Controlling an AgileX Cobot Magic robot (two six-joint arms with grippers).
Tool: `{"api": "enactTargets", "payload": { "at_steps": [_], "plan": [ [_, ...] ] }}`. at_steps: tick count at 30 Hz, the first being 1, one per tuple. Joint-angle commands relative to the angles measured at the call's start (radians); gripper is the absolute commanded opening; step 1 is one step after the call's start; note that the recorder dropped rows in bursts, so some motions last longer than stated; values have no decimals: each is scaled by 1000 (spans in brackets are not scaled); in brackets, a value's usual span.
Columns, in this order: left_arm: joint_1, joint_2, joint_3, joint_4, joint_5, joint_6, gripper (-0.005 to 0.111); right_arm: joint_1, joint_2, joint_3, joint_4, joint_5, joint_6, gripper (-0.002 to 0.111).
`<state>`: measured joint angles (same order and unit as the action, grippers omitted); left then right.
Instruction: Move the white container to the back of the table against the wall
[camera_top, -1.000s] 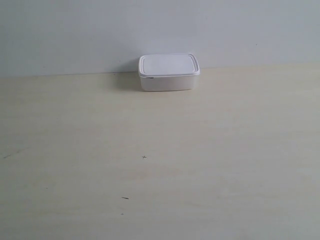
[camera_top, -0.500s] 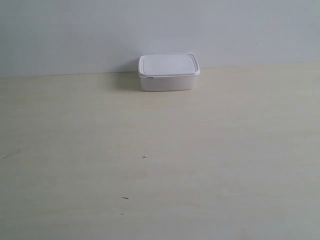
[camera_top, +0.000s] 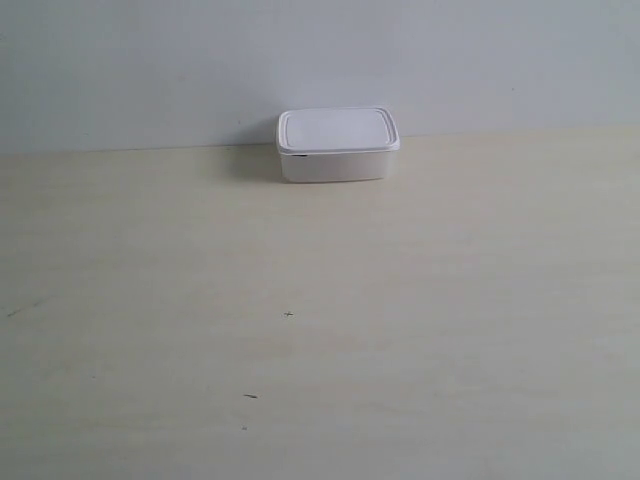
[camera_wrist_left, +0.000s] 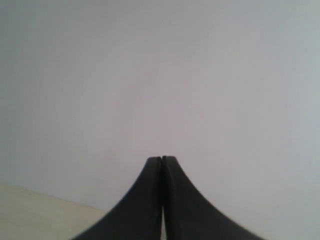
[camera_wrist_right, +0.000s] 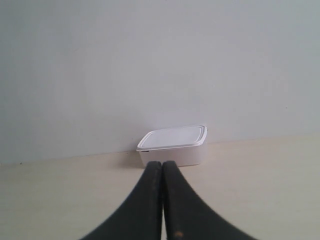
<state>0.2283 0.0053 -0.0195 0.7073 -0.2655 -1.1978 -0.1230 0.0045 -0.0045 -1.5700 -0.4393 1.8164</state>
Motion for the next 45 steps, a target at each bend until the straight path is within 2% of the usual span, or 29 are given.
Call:
{"api": "enactTargets", "payload": {
  "at_steps": [1,2,4,8,10,45],
  "plan": [
    [1,-5,20,-588,155,644,0,-5,-5,5,-4,0,-10,0],
    [1,-5,20,-752,265,857,0,-5,-5,5,-4,0,-10,0],
    [1,-5,20,-885,363,1117,0,-5,-5,5,-4,0,-10,0],
    [1,-5,20,-893,560,1355,0,-5,-5,5,-4,0,-10,0],
    [1,-5,20,-866,622,1375,0,-5,-5,5,-4,0,-10,0],
    [1,-5,20,-864,620,1375,0,-5,-5,5,-4,8,-20,0]
  ]
}}
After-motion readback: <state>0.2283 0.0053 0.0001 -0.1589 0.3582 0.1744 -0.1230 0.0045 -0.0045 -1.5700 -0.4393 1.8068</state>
